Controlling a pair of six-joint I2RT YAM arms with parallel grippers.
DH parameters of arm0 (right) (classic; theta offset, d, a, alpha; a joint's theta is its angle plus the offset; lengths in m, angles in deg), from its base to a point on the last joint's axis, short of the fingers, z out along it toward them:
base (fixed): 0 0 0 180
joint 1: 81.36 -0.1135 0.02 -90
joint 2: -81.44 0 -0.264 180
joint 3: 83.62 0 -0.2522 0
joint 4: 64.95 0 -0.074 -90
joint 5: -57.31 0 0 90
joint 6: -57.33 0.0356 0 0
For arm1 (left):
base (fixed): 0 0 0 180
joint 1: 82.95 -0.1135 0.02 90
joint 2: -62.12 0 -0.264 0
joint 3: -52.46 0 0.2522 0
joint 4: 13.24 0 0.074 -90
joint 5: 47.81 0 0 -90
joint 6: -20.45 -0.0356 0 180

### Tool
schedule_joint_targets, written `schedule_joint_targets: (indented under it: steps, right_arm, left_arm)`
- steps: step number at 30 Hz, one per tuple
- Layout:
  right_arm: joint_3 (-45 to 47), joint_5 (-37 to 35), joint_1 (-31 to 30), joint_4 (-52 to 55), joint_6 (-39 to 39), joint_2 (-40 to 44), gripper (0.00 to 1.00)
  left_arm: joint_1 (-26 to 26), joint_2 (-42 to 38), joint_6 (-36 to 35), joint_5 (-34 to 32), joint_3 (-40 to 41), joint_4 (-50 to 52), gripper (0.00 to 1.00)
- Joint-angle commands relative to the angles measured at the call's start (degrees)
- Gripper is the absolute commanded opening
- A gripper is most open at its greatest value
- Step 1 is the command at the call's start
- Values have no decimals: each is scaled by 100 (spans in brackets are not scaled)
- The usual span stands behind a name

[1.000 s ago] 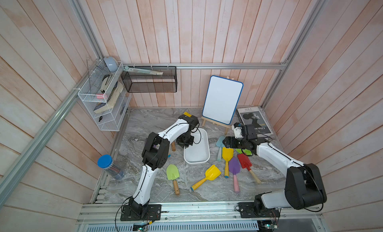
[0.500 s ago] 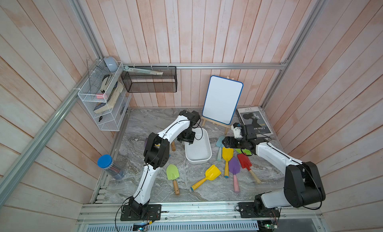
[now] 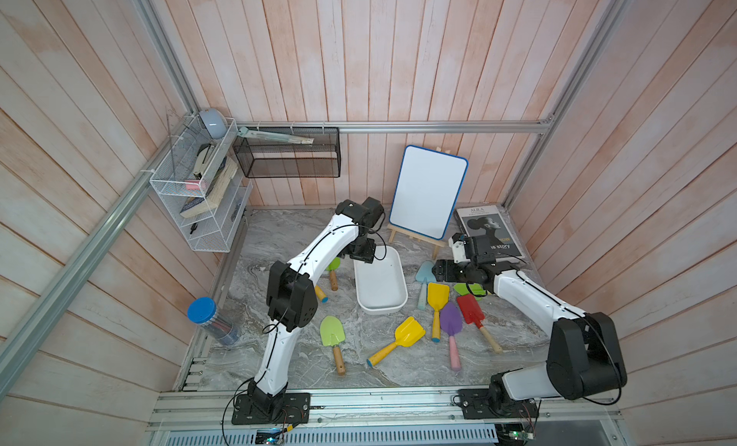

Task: Put the shovel into the storage box
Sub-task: Place the storage box at the center of the board.

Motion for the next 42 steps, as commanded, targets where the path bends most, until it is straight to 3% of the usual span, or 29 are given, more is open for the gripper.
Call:
schedule_joint_targets:
  steps: [1,6,10,13,16,20,25,42]
  right_arm:
    - [-368,-767,267,655,-373,290,87]
    - [-496,-1447,612,759,-1498,455,91]
    - [-226,-1484,656,625,-3208,594,94]
    - [31,-1365,848,964,-4644,642,95]
    - [15,-1280,1252,1637,-5590,471,95]
    - [-59,-1354,1731,2307,-6460,256,93]
    - [-231,-1161,2002,2426,-6879,158,92]
    - [-449,-1489,2490,1404,-7910,-960,87]
  left_arm:
    - [-4,-974,129,-394,348,-537,76]
    - [1,-2702,119,-368,2307,-2674,78]
    - [-2,-4186,234,1,4166,-4697,99]
    - [-8,-5004,196,539,5208,-5917,100]
    - [-9,-5433,71,948,5822,-6641,100]
    - [-8,-5537,-111,1298,6077,-7016,99]
    - [-9,-5415,-222,1692,6127,-7312,100]
    - [-15,-4884,-522,1902,6136,-7665,100]
